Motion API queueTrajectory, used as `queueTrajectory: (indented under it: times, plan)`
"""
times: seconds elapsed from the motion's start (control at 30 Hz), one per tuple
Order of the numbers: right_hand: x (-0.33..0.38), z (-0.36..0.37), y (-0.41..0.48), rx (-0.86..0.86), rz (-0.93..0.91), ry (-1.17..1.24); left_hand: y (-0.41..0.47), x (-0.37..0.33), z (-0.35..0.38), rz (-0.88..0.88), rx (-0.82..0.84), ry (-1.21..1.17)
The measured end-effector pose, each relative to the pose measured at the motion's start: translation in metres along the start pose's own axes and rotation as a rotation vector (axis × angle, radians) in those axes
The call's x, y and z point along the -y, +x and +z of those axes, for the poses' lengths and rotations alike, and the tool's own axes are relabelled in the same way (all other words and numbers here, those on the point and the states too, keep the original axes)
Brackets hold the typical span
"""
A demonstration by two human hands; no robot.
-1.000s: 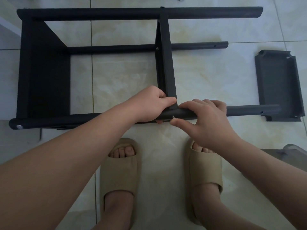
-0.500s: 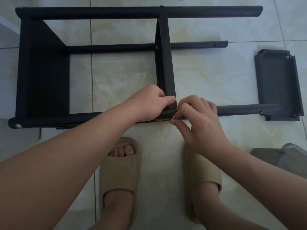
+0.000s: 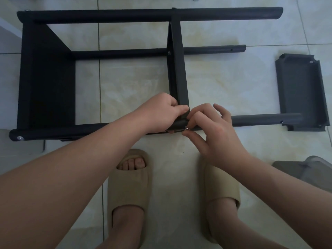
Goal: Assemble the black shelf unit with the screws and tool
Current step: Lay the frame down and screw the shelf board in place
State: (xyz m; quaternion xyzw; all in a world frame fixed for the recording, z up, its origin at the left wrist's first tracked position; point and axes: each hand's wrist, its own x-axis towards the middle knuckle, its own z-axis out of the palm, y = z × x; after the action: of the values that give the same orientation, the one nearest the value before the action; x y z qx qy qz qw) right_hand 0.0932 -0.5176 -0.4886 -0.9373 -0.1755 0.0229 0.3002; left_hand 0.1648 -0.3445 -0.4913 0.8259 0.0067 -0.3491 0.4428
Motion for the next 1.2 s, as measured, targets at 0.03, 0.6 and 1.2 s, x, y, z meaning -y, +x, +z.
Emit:
queueTrajectory:
  times: [0.03, 0.6, 1.2]
  plan:
    - [0.0, -0.001, 0.001, 0.003, -0.019, -0.007, 0.0, 0.0, 0.0, 0.0, 0.005, -0.003]
    - [0.004, 0.0, 0.005, 0.026, 0.053, 0.012, 0.002, 0.002, 0.0, -0.006, 0.011, -0.019]
    - [0.001, -0.011, 0.016, 0.063, 0.309, 0.027, 0.004, 0.006, 0.0, 0.004, 0.02, -0.058]
